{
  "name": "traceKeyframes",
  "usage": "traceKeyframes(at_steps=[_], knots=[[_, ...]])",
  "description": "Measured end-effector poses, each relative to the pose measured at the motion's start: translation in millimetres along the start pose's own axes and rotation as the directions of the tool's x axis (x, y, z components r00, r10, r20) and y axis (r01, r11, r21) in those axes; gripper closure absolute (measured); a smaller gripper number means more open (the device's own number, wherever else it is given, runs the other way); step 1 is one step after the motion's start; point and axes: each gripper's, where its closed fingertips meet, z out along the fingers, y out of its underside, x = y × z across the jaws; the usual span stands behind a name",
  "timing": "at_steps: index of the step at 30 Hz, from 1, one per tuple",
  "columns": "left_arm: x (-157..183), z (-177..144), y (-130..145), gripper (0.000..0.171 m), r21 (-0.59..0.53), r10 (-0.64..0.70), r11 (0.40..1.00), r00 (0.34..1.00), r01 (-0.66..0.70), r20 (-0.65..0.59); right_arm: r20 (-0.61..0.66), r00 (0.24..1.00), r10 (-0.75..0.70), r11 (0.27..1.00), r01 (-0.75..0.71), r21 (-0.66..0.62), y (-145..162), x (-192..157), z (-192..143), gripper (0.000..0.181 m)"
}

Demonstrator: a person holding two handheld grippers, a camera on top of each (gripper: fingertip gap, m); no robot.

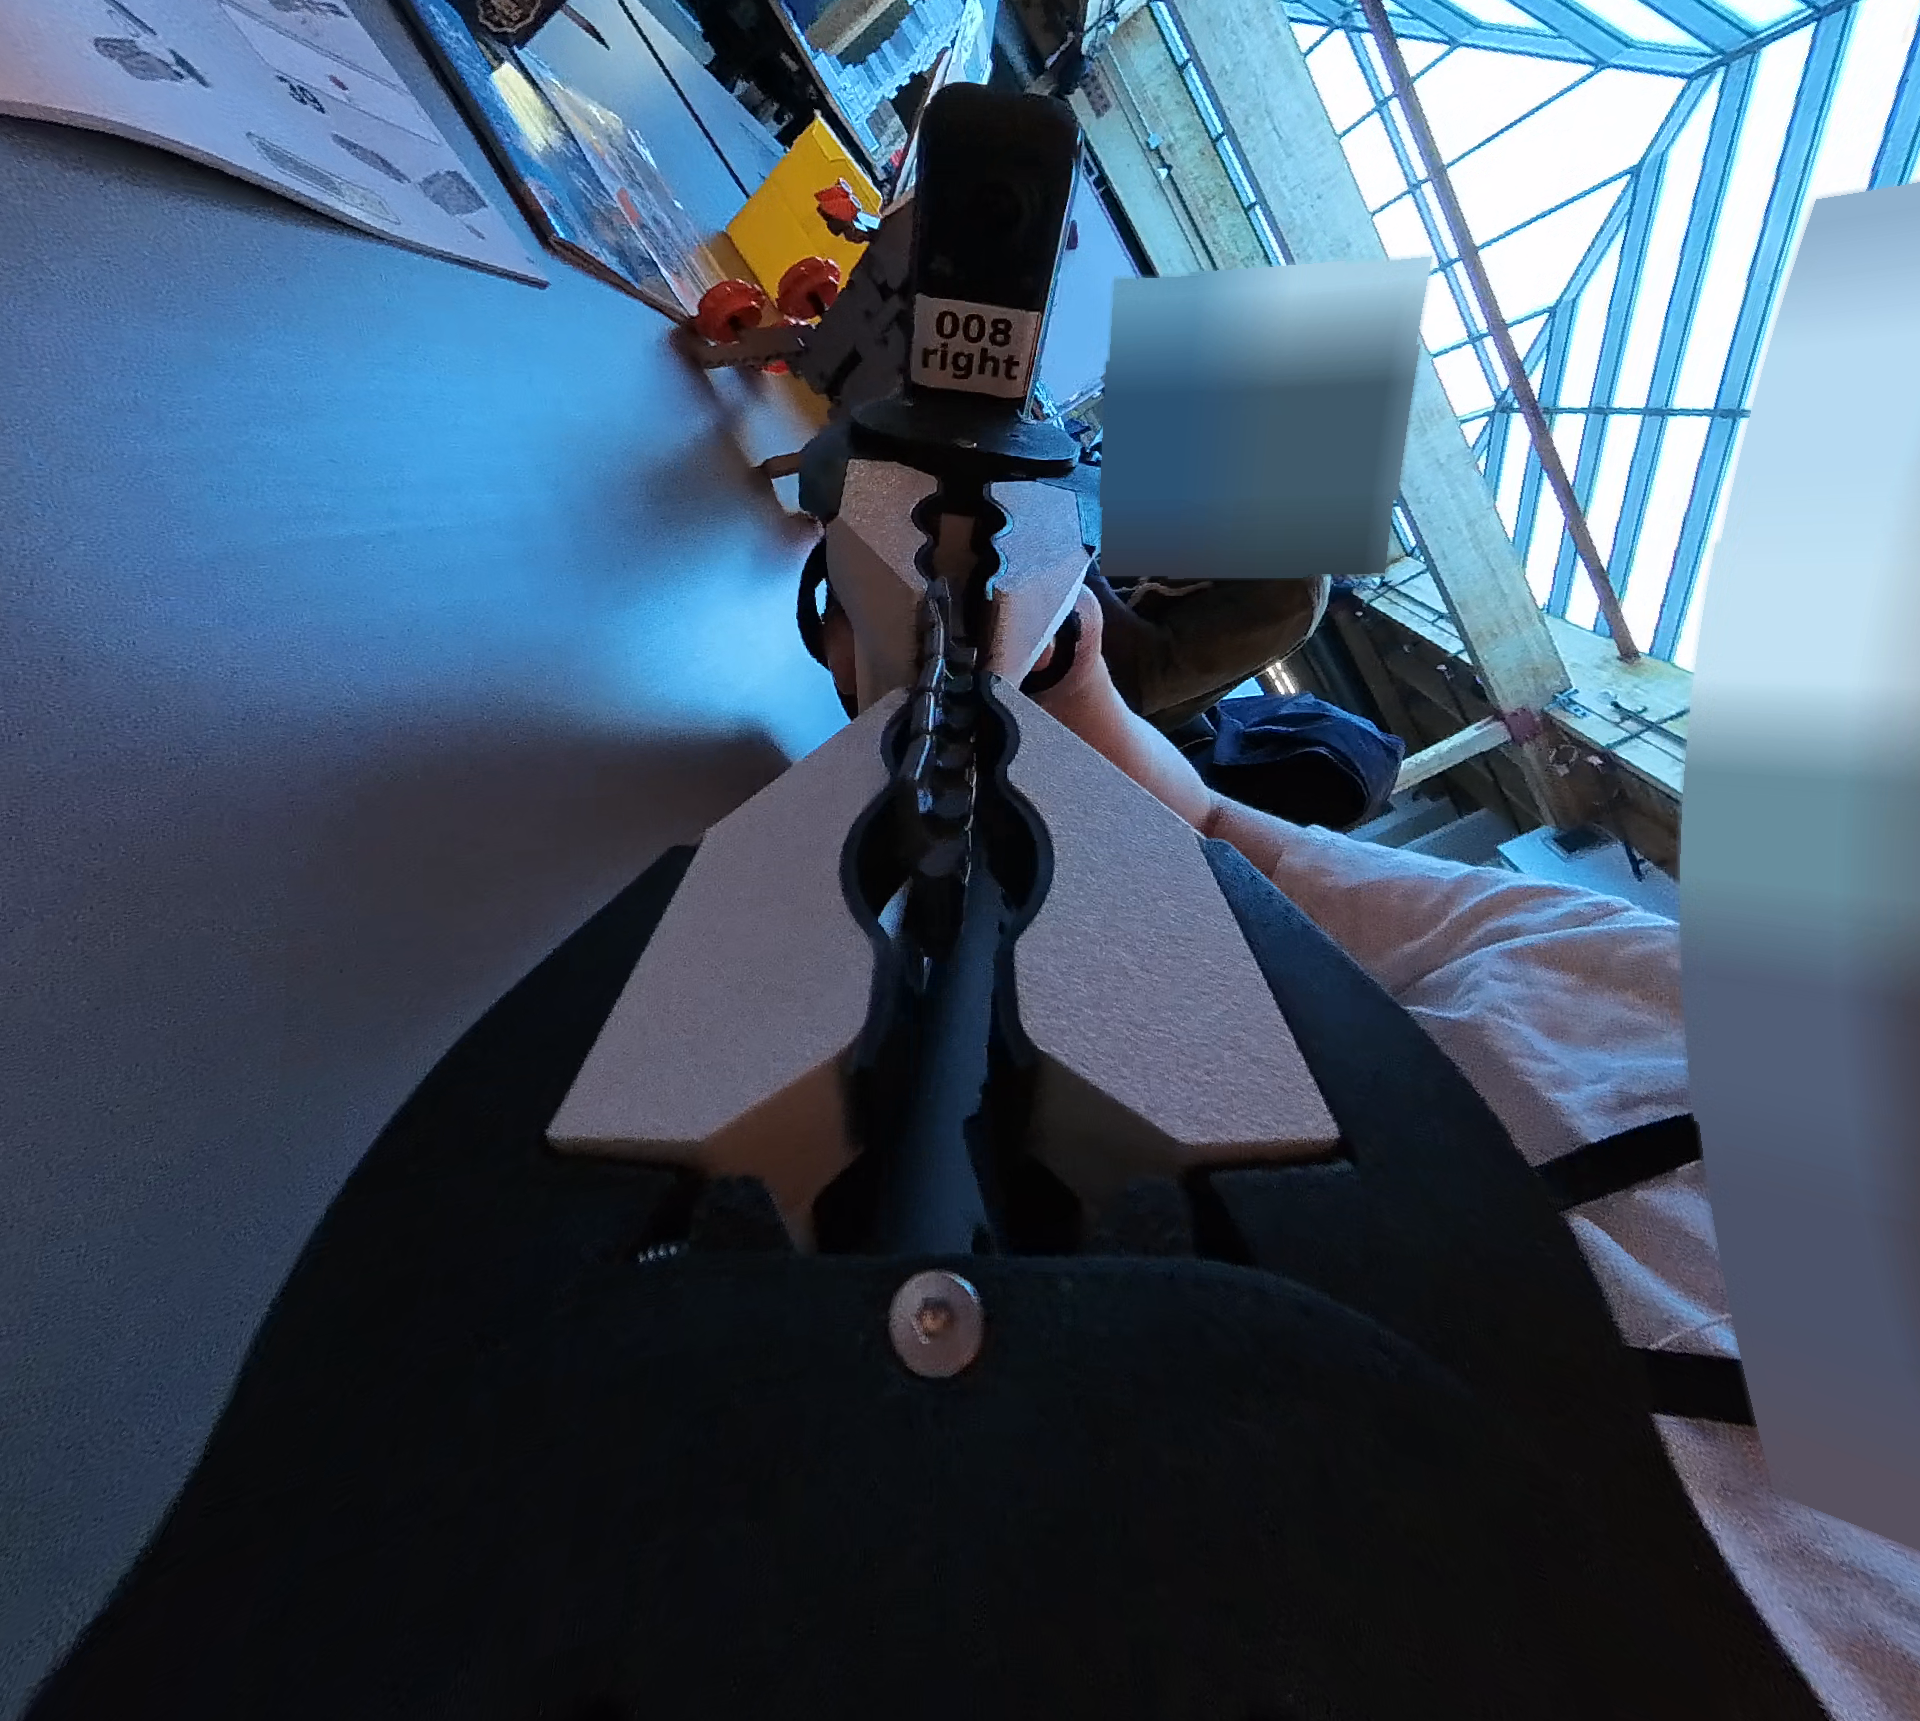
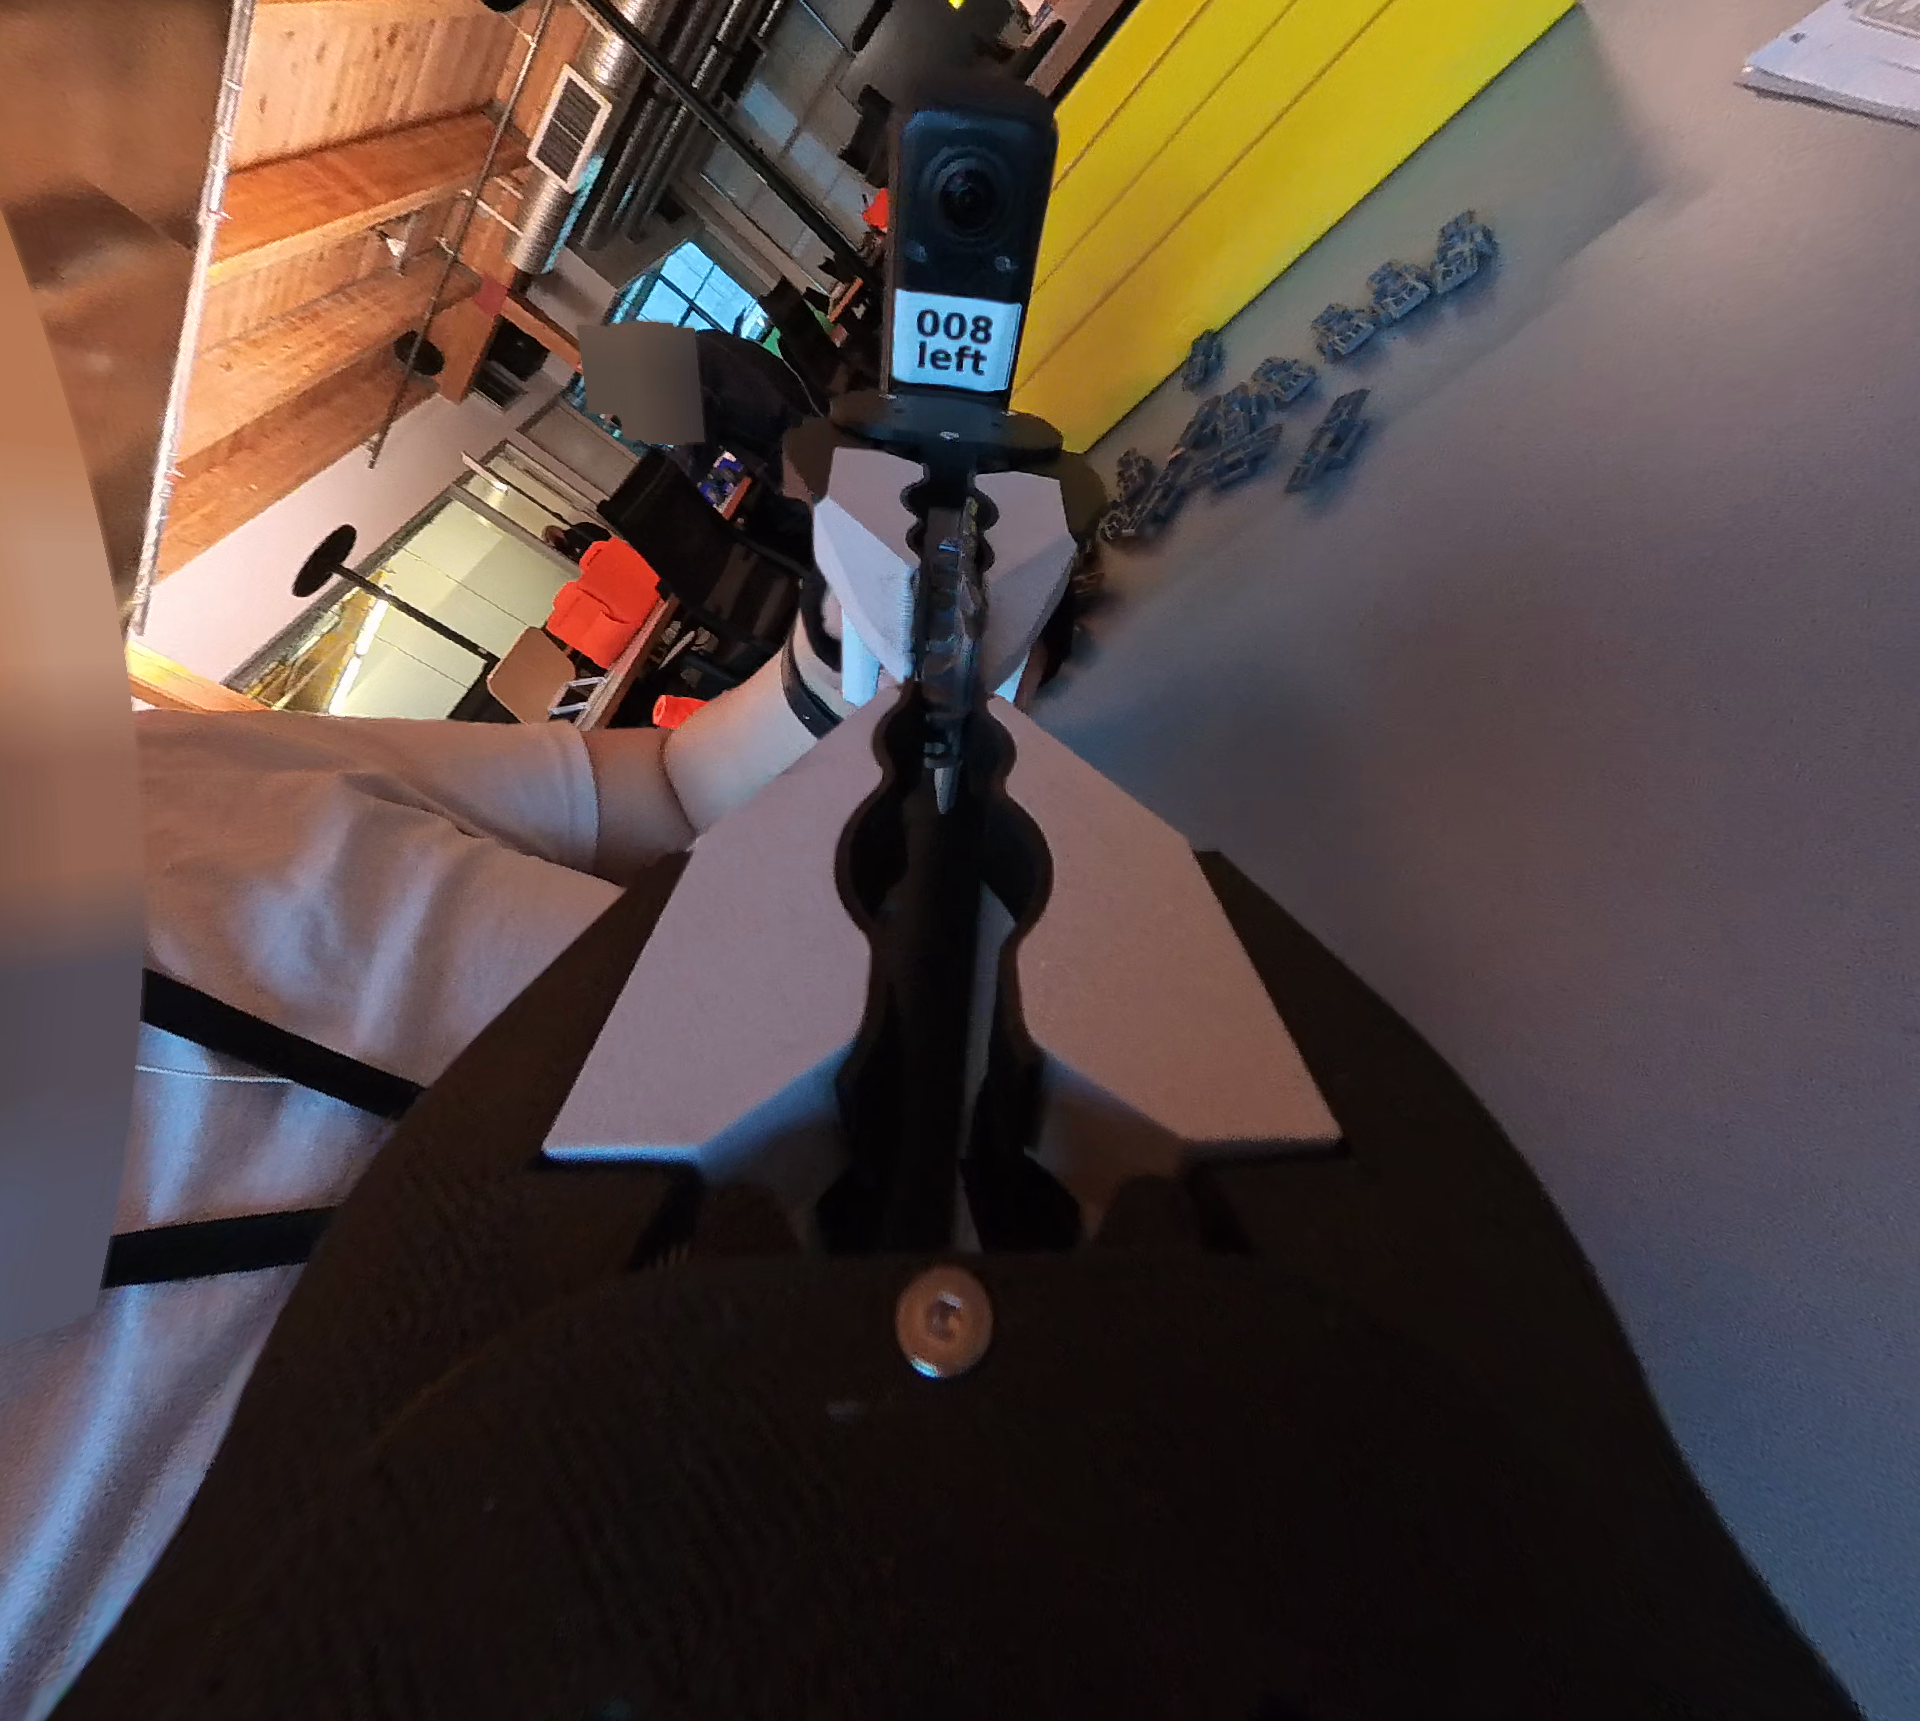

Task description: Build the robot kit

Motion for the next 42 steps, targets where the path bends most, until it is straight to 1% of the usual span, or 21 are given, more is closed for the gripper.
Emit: traceKeyframes(at_steps=[2, 6, 10, 12, 14, 17, 23, 28, 32, 36, 38, 39, 40, 42], knots=[[0.8, 0.0, 0.2, 0.166, 0.006, 0.000, 1.000, 1.000, 0.000, -0.001, 0.005, 1.000, 0.008, 1.000, -0.008, 0.001, 0.1, -1.3, -0.1, 0.176], [-3.1, 0.4, 0.5, 0.166, 0.015, 0.053, 0.998, 0.997, -0.054, 0.050, -0.013, 1.000, 0.012, 1.000, -0.013, -0.005, 1.6, 2.0, -0.5, 0.177], [-7.5, 1.0, 4.0, 0.166, 0.000, 0.075, 0.997, 0.993, -0.075, 0.090, -0.029, 0.999, 0.023, 0.999, -0.024, -0.025, 5.8, 6.0, -0.8, 0.176], [-13.8, 2.2, 6.3, 0.165, -0.014, 0.090, 0.996, 0.986, -0.089, 0.138, -0.078, 0.997, 0.002, 0.999, -0.006, -0.047, 9.0, 13.5, -2.0, 0.176], [-9.3, 1.8, 4.5, 0.165, 0.004, 0.081, 0.997, 0.991, -0.082, 0.107, -0.049, 0.999, 0.004, 1.000, -0.005, -0.031, 6.3, 8.6, -1.7, 0.176], [-10.4, 1.8, 5.0, 0.165, 0.005, 0.095, 0.995, 0.988, -0.097, 0.123, -0.068, 0.998, -0.006, 0.999, 0.004, -0.036, 7.0, 9.9, -1.5, 0.176], [-18.0, 1.3, 4.7, 0.165, 0.003, 0.140, 0.990, 0.968, -0.144, 0.206, -0.177, 0.983, -0.054, 0.998, 0.046, -0.048, 7.2, 18.4, -1.1, 0.176], [-18.4, 0.7, 3.7, 0.165, 0.004, 0.182, 0.982, 0.954, -0.188, 0.240, -0.240, 0.968, -0.077, 0.997, 0.071, -0.034, 5.1, 20.2, -0.6, 0.176], [-16.1, 4.3, 9.3, 0.165, -0.047, 0.273, 0.962, 0.924, -0.270, 0.267, -0.160, 0.987, -0.023, 0.999, 0.017, -0.039, 9.8, 16.4, -3.1, 0.177], [-8.5, 4.5, 9.3, 0.165, -0.043, 0.316, 0.948, 0.916, -0.315, 0.247, -0.079, 0.996, -0.049, 0.998, 0.046, -0.039, 9.0, 9.1, -2.9, 0.177], [-2.3, 5.1, 10.3, 0.164, -0.046, 0.355, 0.934, 0.906, -0.355, 0.230, -0.001, 1.000, 0.007, 0.999, -0.007, -0.033, 8.7, 2.6, -2.8, 0.177], [-4.1, 5.8, 11.7, 0.164, -0.062, 0.374, 0.927, 0.894, -0.370, 0.245, 0.018, 0.999, 0.033, 0.999, -0.032, -0.044, 10.7, 2.7, -3.2, 0.177], [-8.0, 6.1, 13.0, 0.165, -0.085, 0.391, 0.920, 0.879, -0.383, 0.273, -0.016, 1.000, 0.010, 0.999, -0.011, -0.052, 12.7, 7.4, -3.0, 0.177], [-4.5, 5.9, 11.9, 0.165, -0.071, 0.391, 0.920, 0.885, -0.386, 0.252, -0.007, 1.000, 0.007, 0.999, -0.007, -0.052, 11.6, 4.2, -3.1, 0.177]])
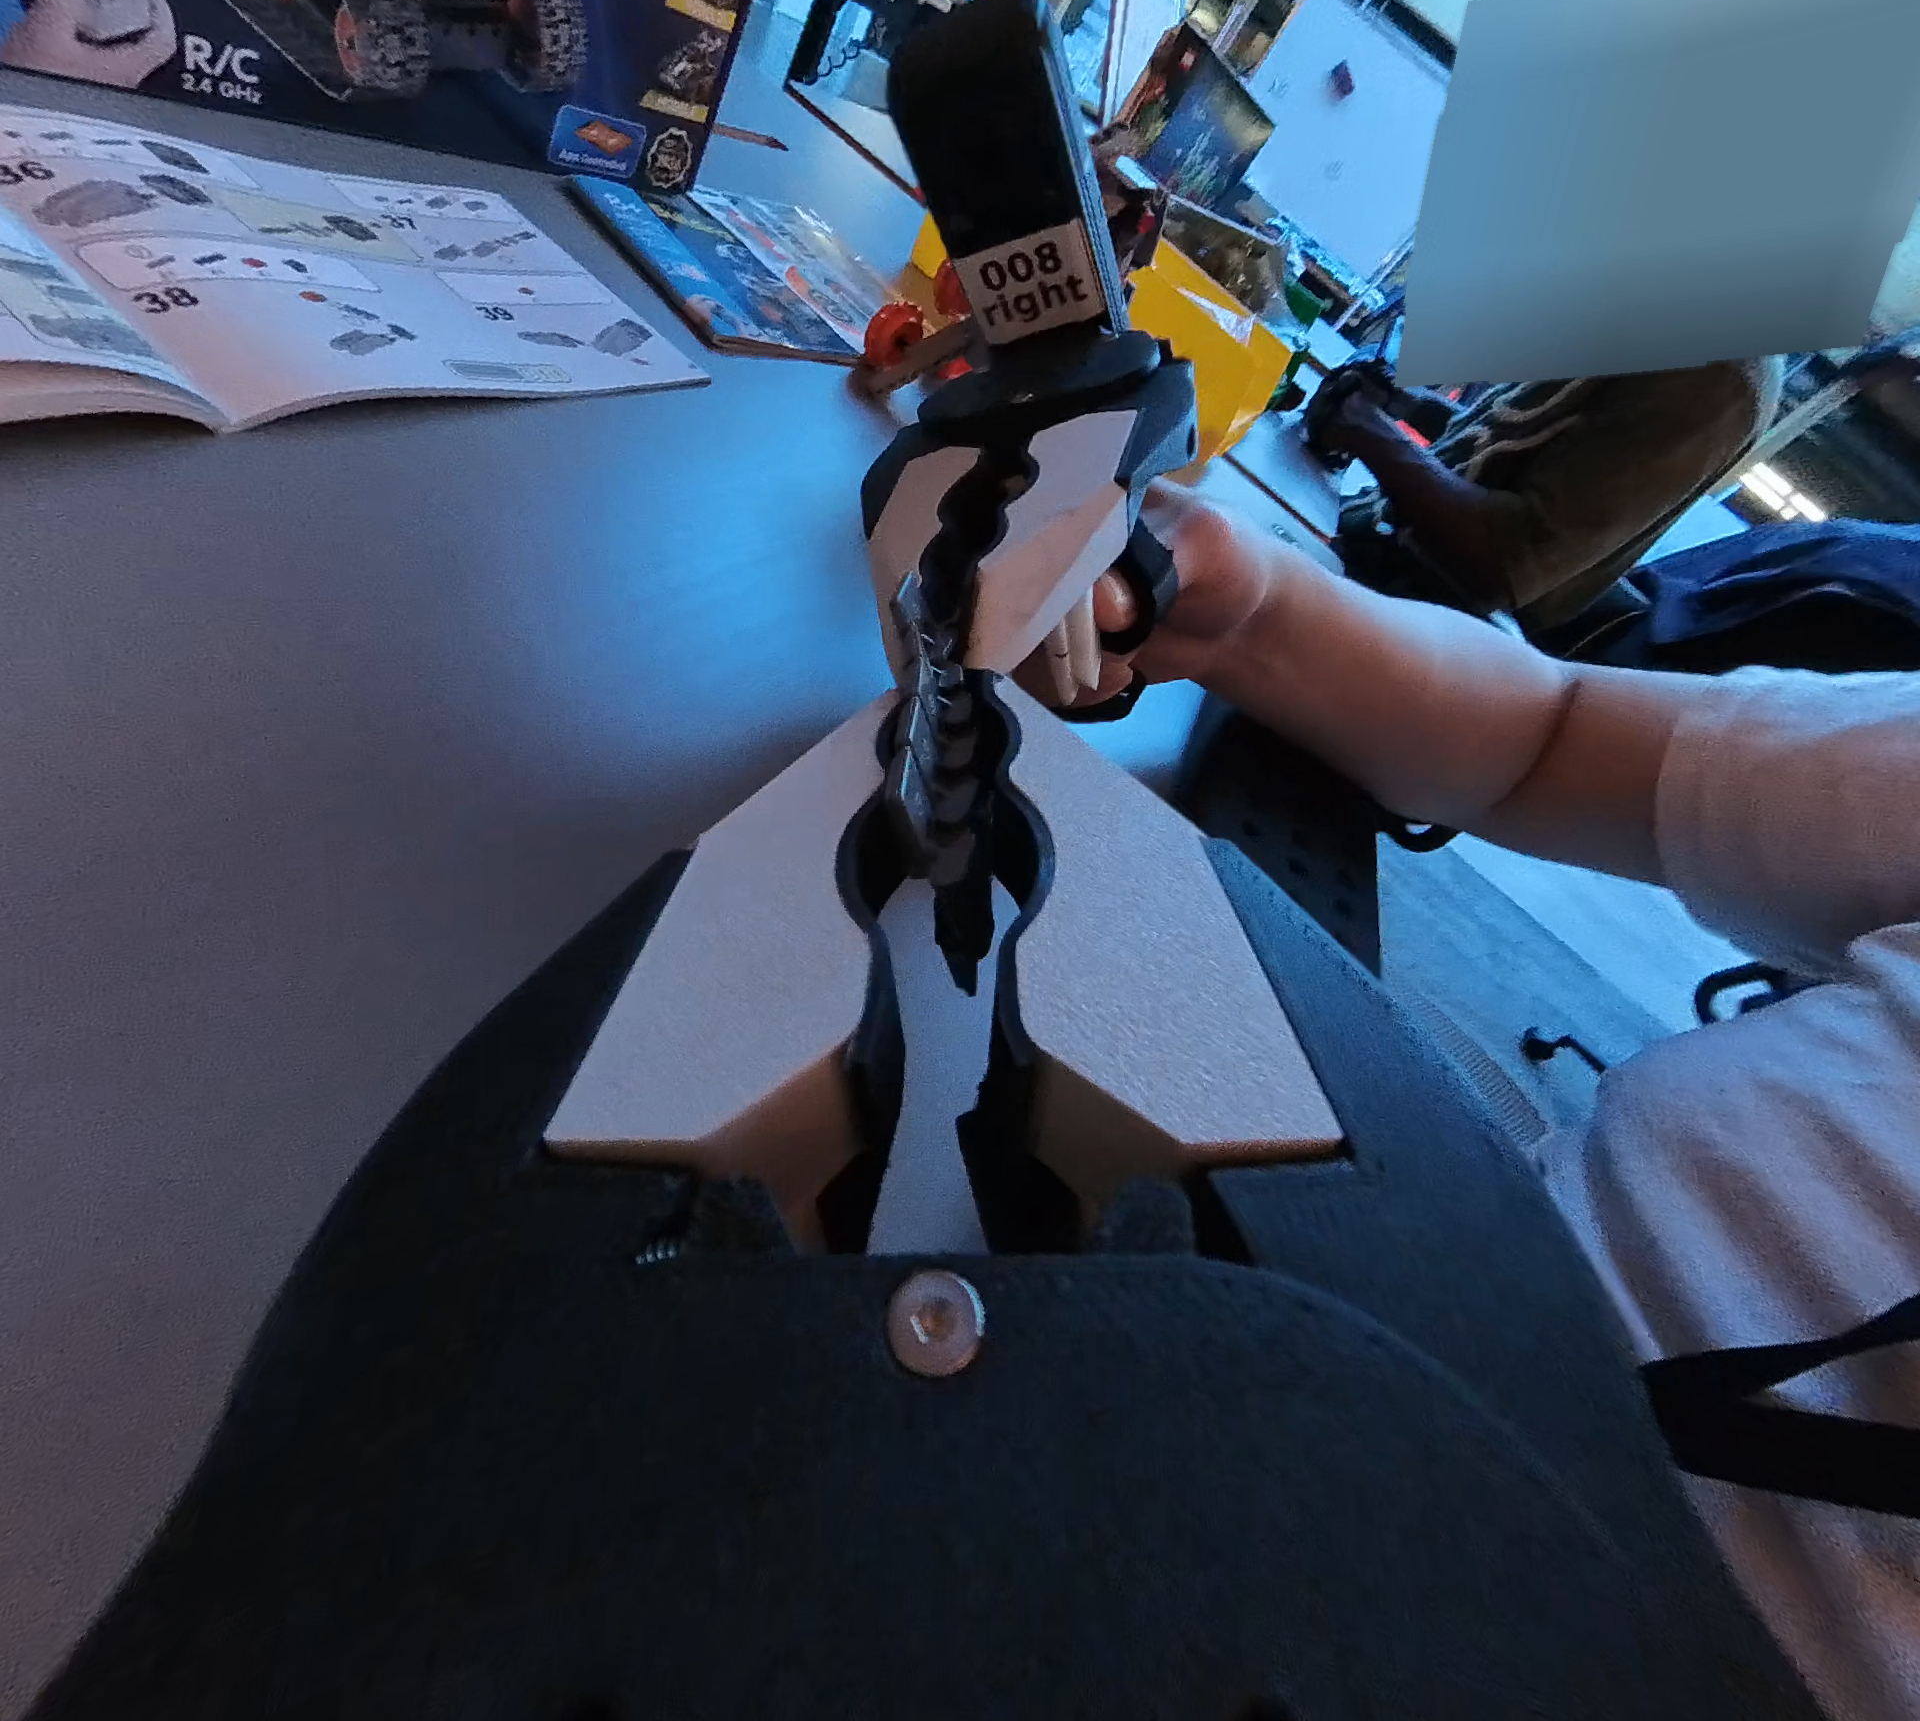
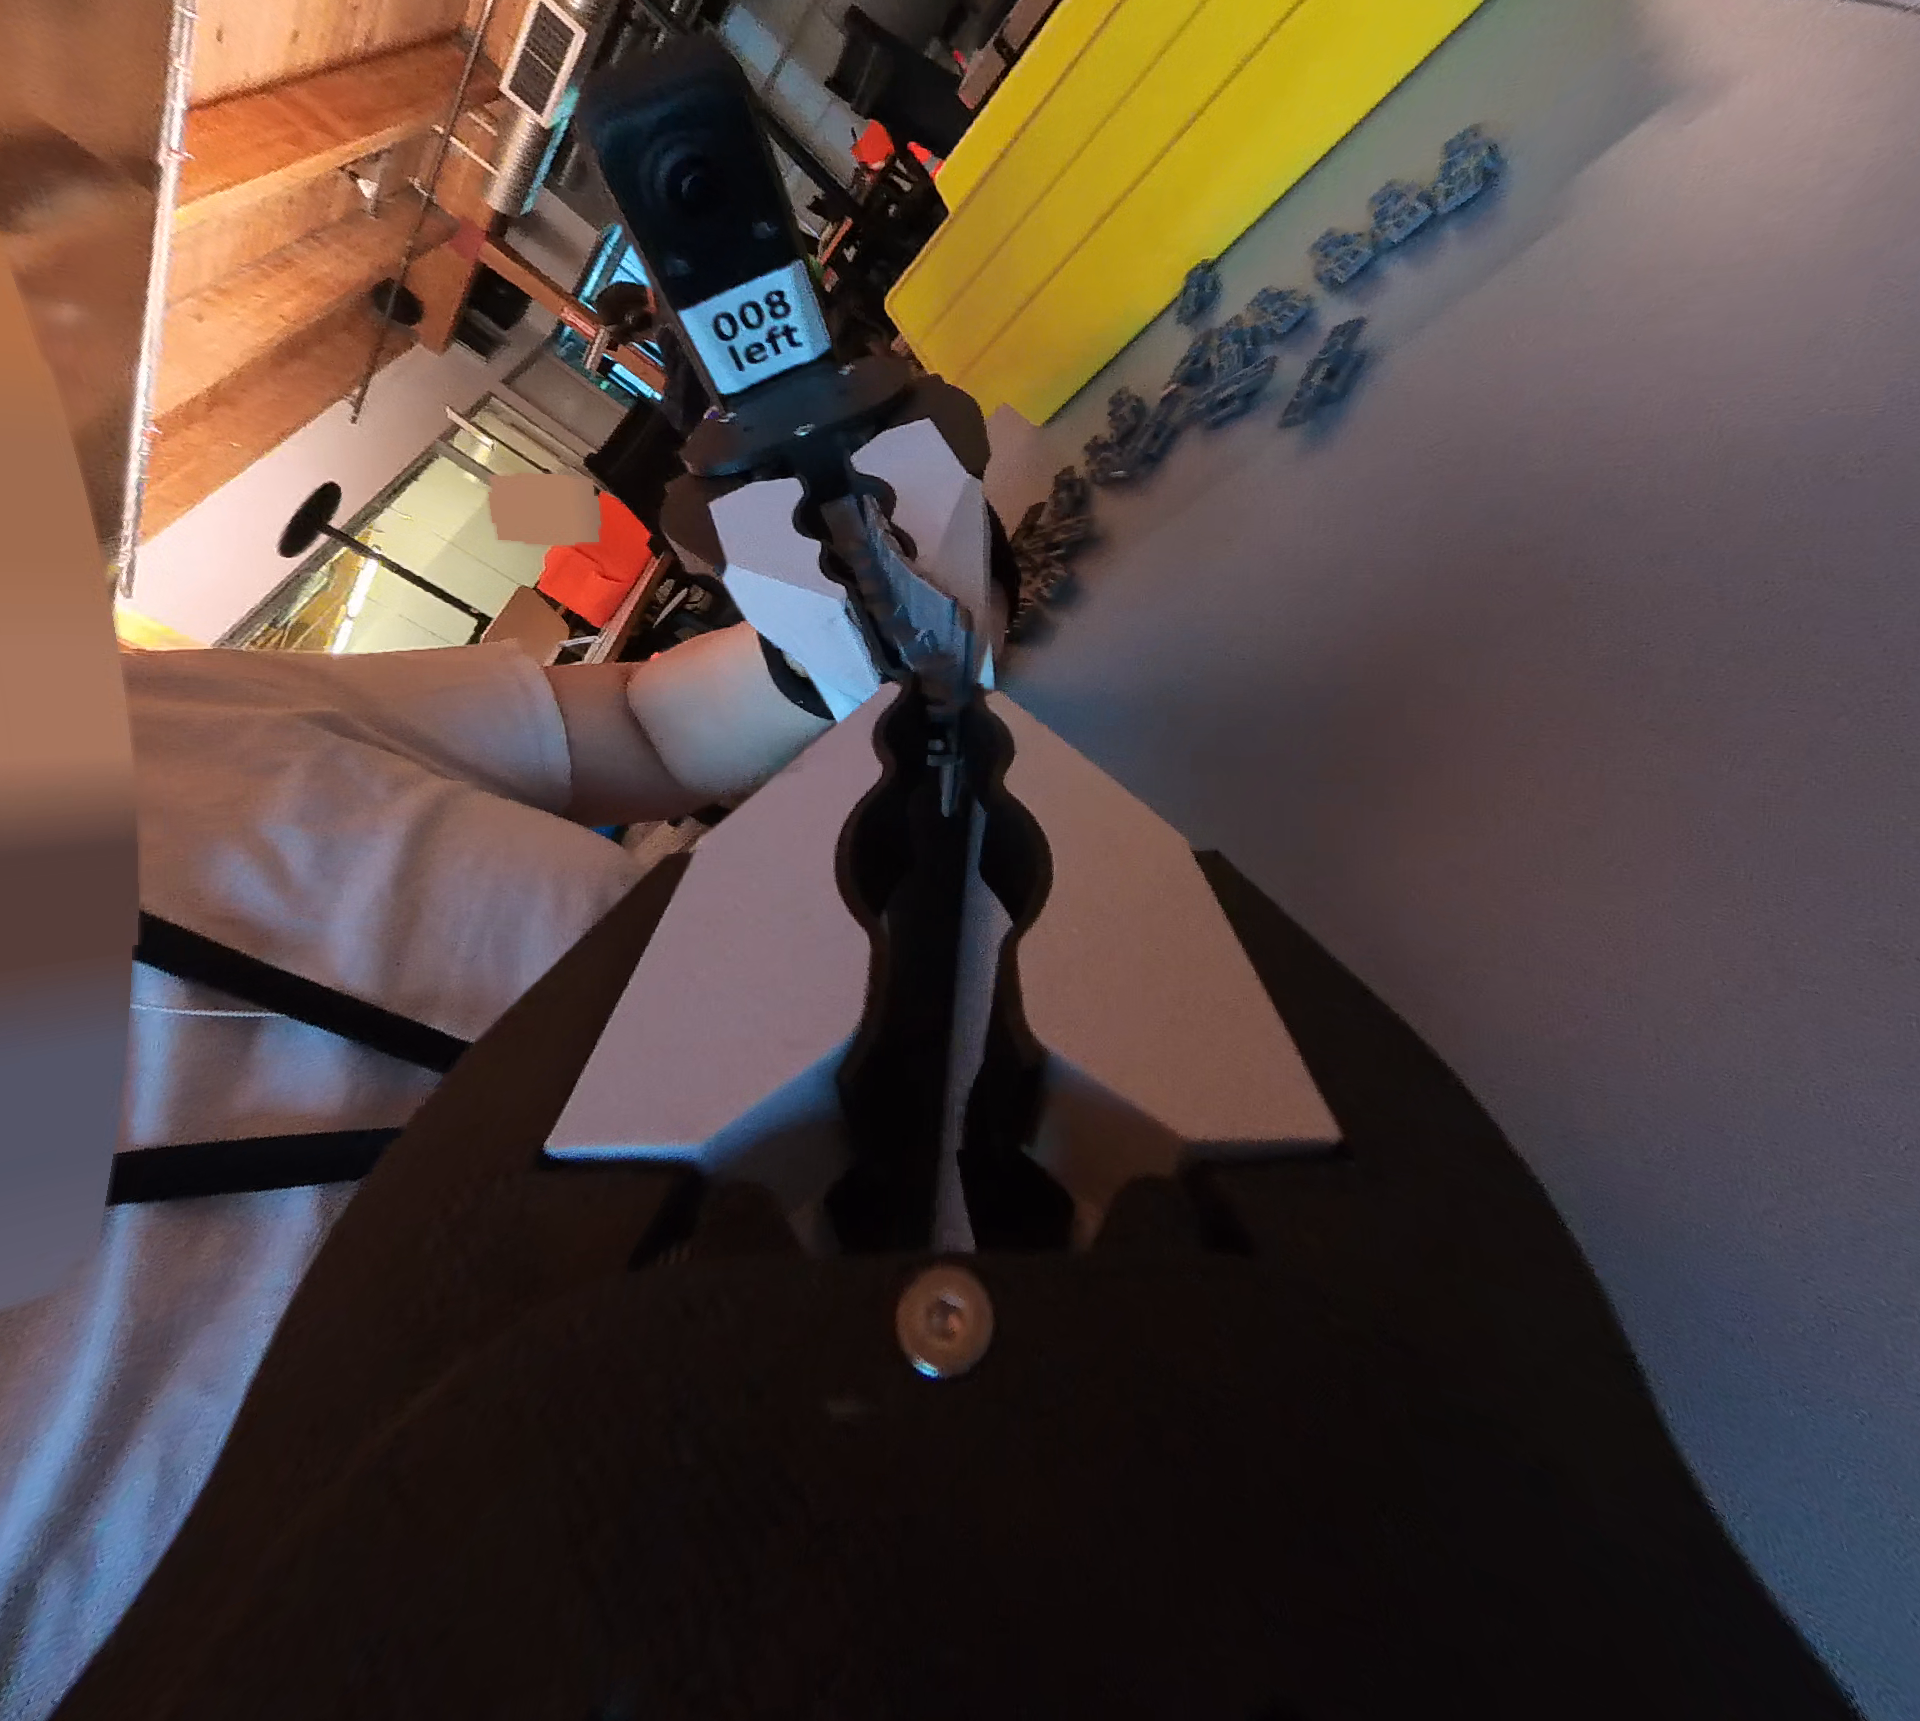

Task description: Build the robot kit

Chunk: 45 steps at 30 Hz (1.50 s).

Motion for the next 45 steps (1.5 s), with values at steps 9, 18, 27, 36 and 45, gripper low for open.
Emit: traceKeyframes(at_steps=[9, 18, 27, 36, 45], knots=[[-16.8, -6.9, -14.5, 0.163, 0.084, -0.241, 0.966, 0.969, 0.245, -0.054, -0.236, 0.945, -0.225, 0.966, 0.248, 0.073, -18.7, 11.1, 6.0, 0.176], [-14.7, -8.9, -15.6, 0.166, 0.053, -0.377, 0.918, 0.908, 0.392, -0.184, -0.018, 0.997, 0.073, 0.988, -0.069, 0.139, -18.0, 3.4, 6.1, 0.175], [-23.6, -10.4, -15.6, 0.166, 0.071, -0.402, 0.906, 0.902, 0.416, -0.154, 0.003, 0.988, 0.153, 0.978, -0.152, 0.143, -18.1, 9.0, 1.8, 0.176], [-29.6, -8.2, -13.0, 0.166, 0.081, -0.324, 0.941, 0.944, 0.328, -0.058, -0.057, 0.986, 0.159, 0.979, -0.149, 0.140, -16.2, 17.1, 3.4, 0.176], [-36.4, -6.1, -10.6, 0.166, 0.081, -0.307, 0.949, 0.952, 0.306, 0.003, -0.163, 0.977, 0.136, 0.986, -0.117, 0.117, -11.5, 26.6, 10.7, 0.175]])
